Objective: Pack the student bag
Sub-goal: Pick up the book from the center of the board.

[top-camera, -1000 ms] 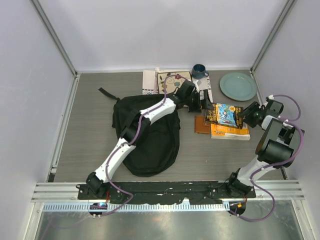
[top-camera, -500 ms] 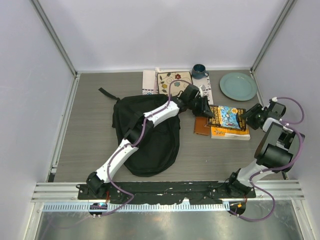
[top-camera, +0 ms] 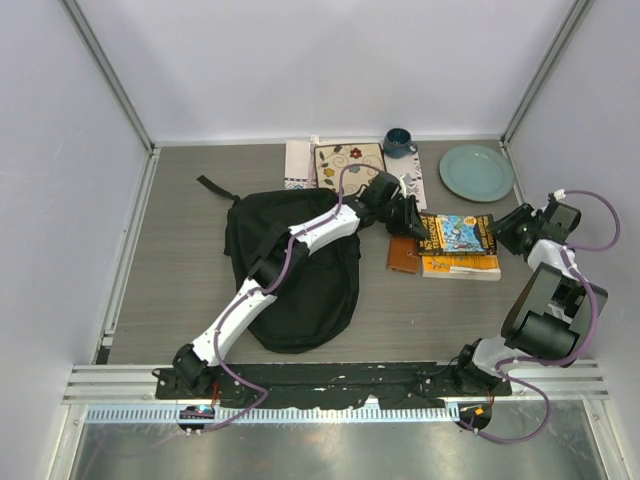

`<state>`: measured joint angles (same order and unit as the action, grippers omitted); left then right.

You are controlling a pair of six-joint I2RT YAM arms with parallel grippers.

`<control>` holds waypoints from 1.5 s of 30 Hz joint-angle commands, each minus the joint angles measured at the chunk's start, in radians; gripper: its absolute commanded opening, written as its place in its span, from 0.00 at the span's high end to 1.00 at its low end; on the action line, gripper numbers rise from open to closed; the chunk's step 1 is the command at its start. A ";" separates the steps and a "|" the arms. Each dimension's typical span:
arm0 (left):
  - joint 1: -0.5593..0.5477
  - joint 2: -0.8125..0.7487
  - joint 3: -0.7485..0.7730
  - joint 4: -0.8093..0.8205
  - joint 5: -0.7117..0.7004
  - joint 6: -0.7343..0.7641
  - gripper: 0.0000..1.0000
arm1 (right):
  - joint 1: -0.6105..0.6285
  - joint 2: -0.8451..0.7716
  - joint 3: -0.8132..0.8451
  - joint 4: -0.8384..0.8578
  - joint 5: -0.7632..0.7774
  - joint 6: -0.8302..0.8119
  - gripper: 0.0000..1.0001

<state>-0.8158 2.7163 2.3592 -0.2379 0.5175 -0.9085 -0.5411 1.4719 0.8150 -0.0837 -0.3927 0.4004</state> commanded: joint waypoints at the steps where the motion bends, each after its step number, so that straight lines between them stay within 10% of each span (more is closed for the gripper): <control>1: -0.086 -0.104 -0.034 0.140 0.114 -0.049 0.57 | 0.030 -0.027 -0.040 -0.077 -0.175 0.063 0.57; 6: -0.086 -0.102 -0.080 0.195 0.130 -0.105 0.46 | 0.030 -0.007 -0.074 -0.103 -0.153 0.063 0.60; 15: -0.086 -0.084 -0.038 0.270 0.170 -0.175 1.00 | 0.030 0.004 -0.082 -0.116 -0.153 0.063 0.61; 19: -0.088 -0.139 -0.080 0.269 0.162 -0.139 1.00 | 0.030 -0.024 -0.076 -0.126 -0.155 0.071 0.60; 26: -0.086 -0.351 -0.198 0.105 0.036 0.063 1.00 | 0.029 -0.155 -0.024 -0.212 -0.097 0.077 0.27; 45: 0.006 -1.069 -0.911 0.058 -0.243 0.218 1.00 | 0.029 -0.398 -0.003 -0.017 -0.557 0.351 0.21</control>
<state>-0.8528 1.8256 1.5558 -0.2089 0.3367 -0.7273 -0.5159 1.1400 0.8181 -0.2775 -0.7475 0.6205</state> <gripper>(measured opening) 0.148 0.785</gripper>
